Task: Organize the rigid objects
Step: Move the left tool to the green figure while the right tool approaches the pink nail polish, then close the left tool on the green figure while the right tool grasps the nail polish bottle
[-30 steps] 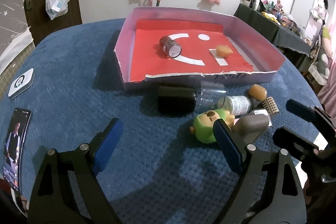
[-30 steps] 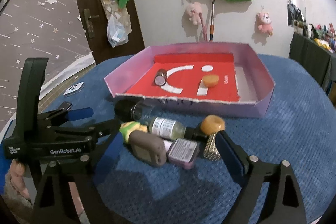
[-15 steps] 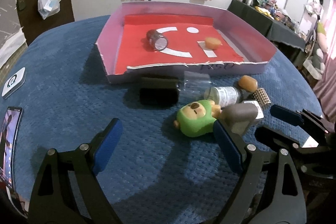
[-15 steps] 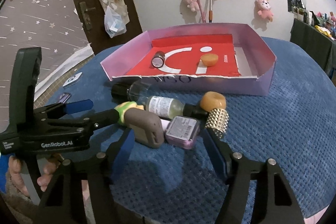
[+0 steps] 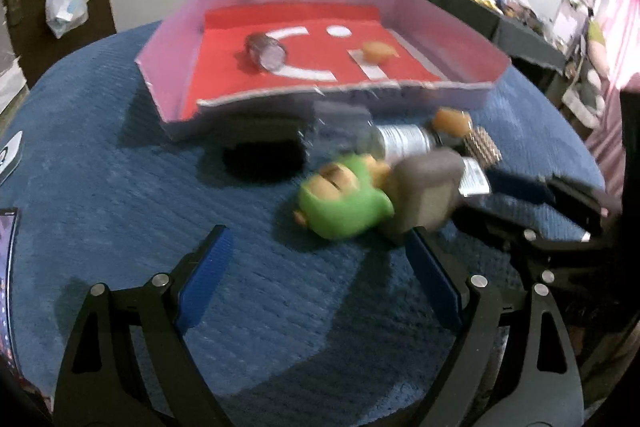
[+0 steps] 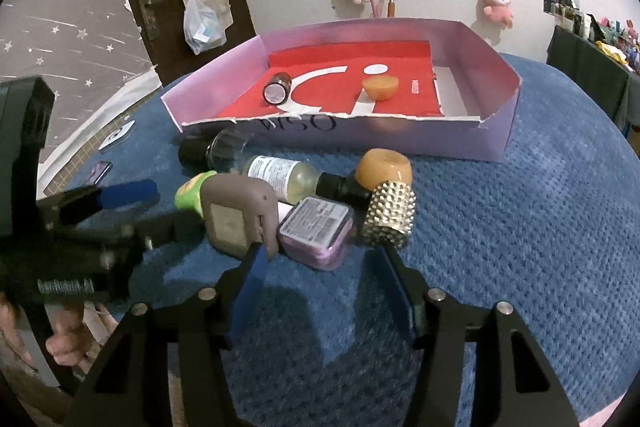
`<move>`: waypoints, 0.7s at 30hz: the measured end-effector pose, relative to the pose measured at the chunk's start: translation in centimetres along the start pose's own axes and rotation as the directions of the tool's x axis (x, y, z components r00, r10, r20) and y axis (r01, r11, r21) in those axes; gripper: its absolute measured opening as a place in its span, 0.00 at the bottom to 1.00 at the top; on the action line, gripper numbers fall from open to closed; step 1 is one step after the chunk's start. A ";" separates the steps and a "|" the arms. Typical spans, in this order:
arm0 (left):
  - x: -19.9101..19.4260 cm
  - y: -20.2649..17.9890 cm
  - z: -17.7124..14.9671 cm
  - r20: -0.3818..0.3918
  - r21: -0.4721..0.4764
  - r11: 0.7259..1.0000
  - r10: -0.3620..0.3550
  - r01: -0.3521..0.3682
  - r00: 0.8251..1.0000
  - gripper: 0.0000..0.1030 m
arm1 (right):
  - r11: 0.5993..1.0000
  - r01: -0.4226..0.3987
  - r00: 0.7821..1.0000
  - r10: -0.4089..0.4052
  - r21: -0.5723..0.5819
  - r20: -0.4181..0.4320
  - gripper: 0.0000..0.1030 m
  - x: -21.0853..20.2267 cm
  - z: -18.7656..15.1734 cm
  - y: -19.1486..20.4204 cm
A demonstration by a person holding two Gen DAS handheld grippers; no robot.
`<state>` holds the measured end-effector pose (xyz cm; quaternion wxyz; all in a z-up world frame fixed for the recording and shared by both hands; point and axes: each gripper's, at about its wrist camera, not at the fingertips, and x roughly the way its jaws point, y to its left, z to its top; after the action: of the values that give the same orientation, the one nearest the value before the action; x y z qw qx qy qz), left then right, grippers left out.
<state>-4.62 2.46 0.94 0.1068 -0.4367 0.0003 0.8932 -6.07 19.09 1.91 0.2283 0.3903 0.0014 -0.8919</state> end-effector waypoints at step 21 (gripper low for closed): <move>-0.3 2.5 1.5 0.038 -0.013 0.997 -0.081 0.081 0.996 0.87 | 0.985 -0.087 0.995 0.079 -0.151 -0.057 0.44 0.5 0.4 0.5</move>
<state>-6.11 0.14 1.83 0.1398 -0.4203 -0.0259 0.8962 -6.48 18.37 1.93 0.2944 0.3937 0.0595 -0.8688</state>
